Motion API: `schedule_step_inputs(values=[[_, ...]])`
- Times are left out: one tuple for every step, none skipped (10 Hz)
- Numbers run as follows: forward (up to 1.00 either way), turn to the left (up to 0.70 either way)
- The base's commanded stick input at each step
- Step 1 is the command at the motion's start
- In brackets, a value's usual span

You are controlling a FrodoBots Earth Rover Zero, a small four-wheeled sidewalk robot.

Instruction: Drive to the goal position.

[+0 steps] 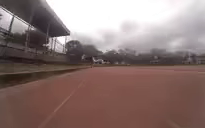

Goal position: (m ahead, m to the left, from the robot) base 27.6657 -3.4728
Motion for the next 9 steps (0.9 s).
schedule_step_inputs(values=[[1.00,0.00],[1.00,0.00],[1.00,0.00],[1.00,0.00],[1.00,0.00],[1.00,0.00],[1.00,0.00],[1.00,0.00],[1.00,0.00]])
